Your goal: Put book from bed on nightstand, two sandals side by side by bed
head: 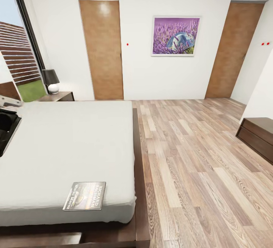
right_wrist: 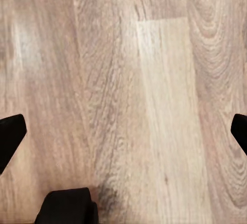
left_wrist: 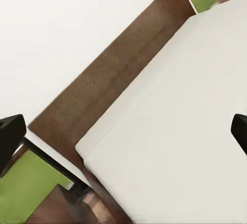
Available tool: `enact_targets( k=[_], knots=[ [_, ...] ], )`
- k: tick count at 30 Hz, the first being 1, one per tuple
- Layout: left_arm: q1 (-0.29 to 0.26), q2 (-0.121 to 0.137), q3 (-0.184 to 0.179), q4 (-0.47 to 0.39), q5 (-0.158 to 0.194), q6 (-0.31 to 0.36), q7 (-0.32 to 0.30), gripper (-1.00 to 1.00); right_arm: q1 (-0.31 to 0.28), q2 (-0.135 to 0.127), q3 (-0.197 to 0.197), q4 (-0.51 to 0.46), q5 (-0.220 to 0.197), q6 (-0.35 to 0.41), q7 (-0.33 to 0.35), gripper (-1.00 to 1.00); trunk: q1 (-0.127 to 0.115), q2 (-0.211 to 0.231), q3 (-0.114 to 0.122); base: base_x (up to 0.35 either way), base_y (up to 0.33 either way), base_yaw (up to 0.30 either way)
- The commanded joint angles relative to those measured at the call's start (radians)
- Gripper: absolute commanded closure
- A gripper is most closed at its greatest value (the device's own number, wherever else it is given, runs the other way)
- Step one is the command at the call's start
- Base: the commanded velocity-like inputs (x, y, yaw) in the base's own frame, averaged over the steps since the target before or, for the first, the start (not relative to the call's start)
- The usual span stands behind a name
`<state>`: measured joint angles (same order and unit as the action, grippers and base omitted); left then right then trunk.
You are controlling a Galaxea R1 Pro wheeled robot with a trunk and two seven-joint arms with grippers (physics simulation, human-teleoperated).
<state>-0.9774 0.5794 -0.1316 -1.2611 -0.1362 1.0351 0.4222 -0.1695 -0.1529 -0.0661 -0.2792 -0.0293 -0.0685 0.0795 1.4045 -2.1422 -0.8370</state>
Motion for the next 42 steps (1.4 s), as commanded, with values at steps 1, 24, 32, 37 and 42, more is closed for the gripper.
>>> enact_targets(
  k=[1, 24, 32, 37, 42],
  knots=[
    [0.014, 0.006, -0.003, 0.0, -0.011, 0.006, 0.003, -1.0, -0.001, 0.003, -0.004, -0.005, -0.003, -0.003, 0.008, -1.0, 0.0, 0.0, -0.001, 0.0, 0.0, 0.0],
    [0.162, 0.025, -0.002, 0.003, -0.143, 0.004, 0.035, -1.0, -0.002, 0.02, 0.015, -0.07, -0.003, -0.004, 0.008, -1.0, 0.0, 0.0, -0.001, 0.0, 0.0, 0.0],
    [0.164, 0.025, 0.007, 0.102, -0.136, -0.034, 0.031, -1.0, -0.002, 0.021, 0.016, -0.072, -0.003, -0.004, 0.009, -1.0, 0.0, 0.0, -0.001, 0.0, 0.0, 0.0],
    [0.164, 0.025, 0.051, 0.211, -0.135, -0.109, 0.026, -1.0, -0.002, 0.02, 0.016, -0.072, -0.003, -0.004, 0.009, -1.0, 0.0, 0.0, -0.001, 0.0, 0.0, 0.0],
    [0.164, 0.025, 0.083, 0.368, -0.134, -0.237, 0.024, -1.0, -0.002, 0.02, 0.016, -0.073, -0.003, -0.004, 0.009, -1.0, 0.0, 0.0, -0.001, 0.0, 0.0, 0.0]
  ],
)
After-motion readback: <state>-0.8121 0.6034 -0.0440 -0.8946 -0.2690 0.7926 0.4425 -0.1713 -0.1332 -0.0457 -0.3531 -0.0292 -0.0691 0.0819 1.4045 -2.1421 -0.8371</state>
